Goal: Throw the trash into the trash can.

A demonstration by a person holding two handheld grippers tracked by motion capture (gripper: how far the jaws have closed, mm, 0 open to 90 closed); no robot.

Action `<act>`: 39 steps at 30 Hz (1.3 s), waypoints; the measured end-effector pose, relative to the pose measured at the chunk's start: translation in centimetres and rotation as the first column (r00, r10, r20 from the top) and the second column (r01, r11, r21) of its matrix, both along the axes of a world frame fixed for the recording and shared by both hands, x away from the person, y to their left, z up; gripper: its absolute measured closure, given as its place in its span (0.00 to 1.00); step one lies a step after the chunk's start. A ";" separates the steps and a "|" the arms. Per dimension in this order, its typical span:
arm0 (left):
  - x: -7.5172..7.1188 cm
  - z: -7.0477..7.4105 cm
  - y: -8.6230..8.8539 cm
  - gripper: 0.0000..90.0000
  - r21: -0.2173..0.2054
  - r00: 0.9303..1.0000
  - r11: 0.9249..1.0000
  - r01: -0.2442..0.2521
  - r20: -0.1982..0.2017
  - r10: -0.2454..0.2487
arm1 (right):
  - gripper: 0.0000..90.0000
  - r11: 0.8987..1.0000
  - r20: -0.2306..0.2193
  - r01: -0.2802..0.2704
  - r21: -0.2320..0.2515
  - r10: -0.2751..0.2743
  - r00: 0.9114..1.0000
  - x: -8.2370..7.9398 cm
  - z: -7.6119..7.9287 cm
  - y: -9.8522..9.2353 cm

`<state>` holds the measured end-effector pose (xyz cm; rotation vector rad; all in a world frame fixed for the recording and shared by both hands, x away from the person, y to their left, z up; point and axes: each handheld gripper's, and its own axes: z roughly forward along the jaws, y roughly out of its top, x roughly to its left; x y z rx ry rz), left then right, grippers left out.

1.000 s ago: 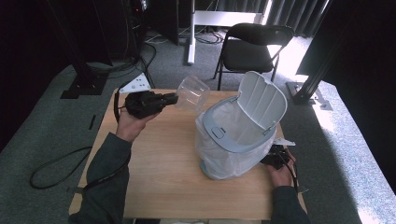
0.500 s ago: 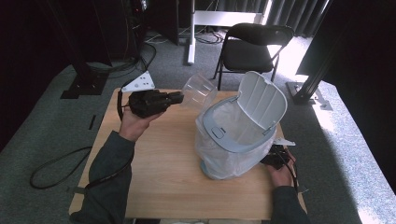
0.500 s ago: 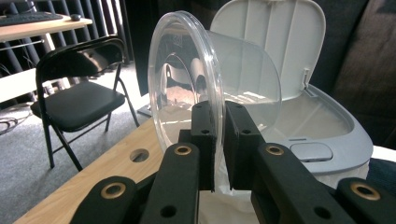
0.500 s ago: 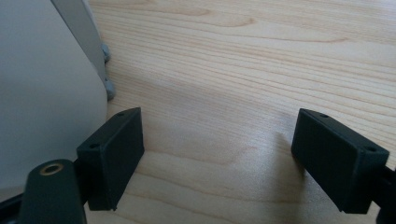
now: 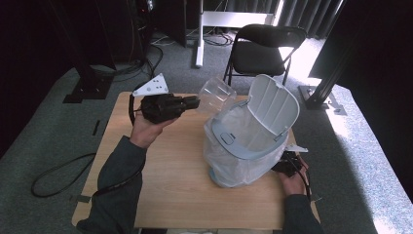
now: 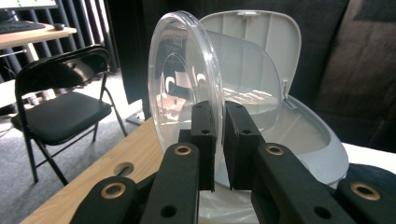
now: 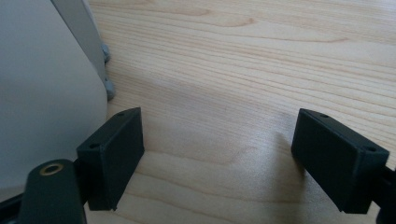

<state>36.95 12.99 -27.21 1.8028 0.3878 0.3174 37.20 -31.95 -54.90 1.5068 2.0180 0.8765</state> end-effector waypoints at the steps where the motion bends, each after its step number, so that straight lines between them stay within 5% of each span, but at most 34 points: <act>1: 0.0 0.0 -0.1 0.93 0.001 1.000 1.000 0.003 0.001 -0.003 | 0.18 1.000 0.000 0.000 0.000 0.000 1.000 0.0 0.0 0.0; 39: 0.1 -1.1 -5.4 0.93 0.002 0.995 0.996 0.092 -0.042 -0.092 | 0.18 1.000 0.000 0.000 0.000 0.000 1.000 0.0 0.0 0.0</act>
